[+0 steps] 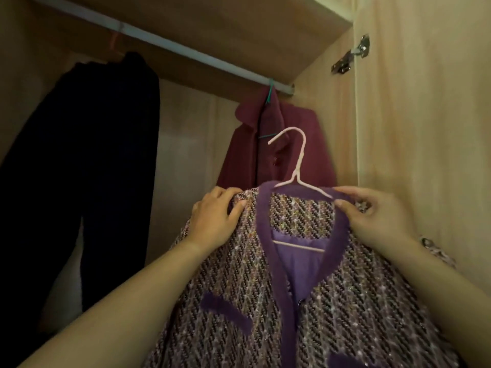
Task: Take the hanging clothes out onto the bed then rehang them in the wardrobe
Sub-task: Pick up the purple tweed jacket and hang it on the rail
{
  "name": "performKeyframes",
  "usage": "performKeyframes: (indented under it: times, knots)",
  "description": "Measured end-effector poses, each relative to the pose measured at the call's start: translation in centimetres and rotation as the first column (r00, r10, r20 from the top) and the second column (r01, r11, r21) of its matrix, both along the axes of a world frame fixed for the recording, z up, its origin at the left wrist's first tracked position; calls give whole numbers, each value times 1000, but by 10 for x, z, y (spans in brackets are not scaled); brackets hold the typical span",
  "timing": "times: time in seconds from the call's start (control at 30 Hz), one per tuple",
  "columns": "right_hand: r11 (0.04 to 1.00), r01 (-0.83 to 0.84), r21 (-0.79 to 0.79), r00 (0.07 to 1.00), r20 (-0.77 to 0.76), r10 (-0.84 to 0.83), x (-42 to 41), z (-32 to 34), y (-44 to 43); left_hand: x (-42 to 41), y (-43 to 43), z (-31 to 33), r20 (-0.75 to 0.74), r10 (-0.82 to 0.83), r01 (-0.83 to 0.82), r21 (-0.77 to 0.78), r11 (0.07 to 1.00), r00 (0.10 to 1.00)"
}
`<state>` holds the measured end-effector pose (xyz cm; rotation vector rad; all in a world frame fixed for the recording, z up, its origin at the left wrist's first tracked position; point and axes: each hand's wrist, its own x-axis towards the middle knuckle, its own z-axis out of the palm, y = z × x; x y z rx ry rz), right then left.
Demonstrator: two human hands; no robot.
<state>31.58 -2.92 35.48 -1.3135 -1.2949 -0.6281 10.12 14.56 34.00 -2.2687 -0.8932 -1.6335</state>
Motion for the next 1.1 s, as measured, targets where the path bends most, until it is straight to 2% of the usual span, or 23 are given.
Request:
performKeyframes:
  times: [0.13, 0.2, 0.33, 0.43, 0.53, 0.63, 0.8, 0.97, 1.1]
  knots:
    - [996, 13, 85, 998, 56, -18, -4, 56, 33, 5, 43, 49, 65, 0, -11, 165, 986, 998]
    - [990, 45, 137, 995, 84, -57, -3, 82, 55, 4, 63, 71, 104, 20, -39, 185, 982, 994]
    - [972, 150, 183, 976, 128, -175, -1, 118, 89, 3, 101, 99, 122, 68, -85, 144, 986, 990]
    - [952, 233, 197, 954, 146, -263, 3, 141, 105, 4, 122, 106, 52, 83, -89, 118, 989, 995]
    - [957, 225, 184, 959, 133, -251, 10, 166, 122, 8, 144, 107, -38, 158, -154, 80, 985, 987]
    - [953, 177, 246, 972, 108, -209, 19, 188, 148, 11, 164, 116, -80, 239, -234, 64, 970, 968]
    - [962, 120, 245, 982, 112, -151, 19, 214, 198, 22, 186, 140, -62, 158, -157, 21, 987, 985]
    - [949, 265, 172, 948, 133, -289, 7, 250, 222, 33, 214, 179, -29, 141, -140, 33, 990, 990]
    - [933, 287, 217, 938, 136, -320, -6, 296, 230, 42, 227, 223, 11, 90, -90, 32, 995, 996]
